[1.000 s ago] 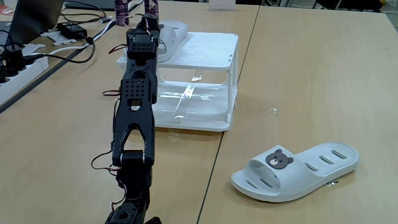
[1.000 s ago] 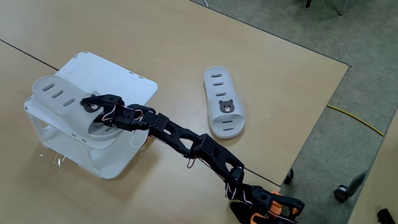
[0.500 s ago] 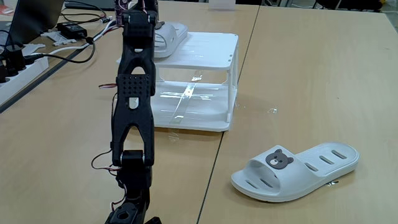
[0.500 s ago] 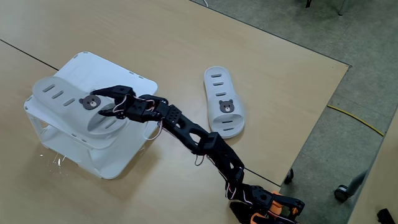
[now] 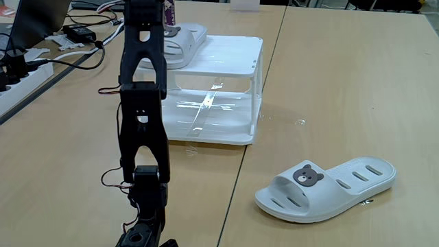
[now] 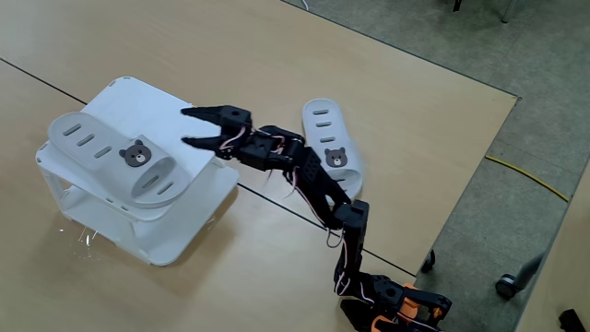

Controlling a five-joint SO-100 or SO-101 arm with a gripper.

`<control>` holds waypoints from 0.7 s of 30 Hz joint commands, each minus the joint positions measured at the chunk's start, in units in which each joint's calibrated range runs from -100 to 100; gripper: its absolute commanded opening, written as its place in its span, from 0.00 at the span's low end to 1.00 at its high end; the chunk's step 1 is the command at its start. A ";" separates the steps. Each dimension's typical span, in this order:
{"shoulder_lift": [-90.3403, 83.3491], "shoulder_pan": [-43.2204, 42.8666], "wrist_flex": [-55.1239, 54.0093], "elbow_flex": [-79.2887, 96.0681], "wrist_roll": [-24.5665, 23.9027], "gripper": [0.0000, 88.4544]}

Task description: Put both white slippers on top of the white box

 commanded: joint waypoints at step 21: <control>-31.49 11.40 -62.03 53.07 0.42 0.01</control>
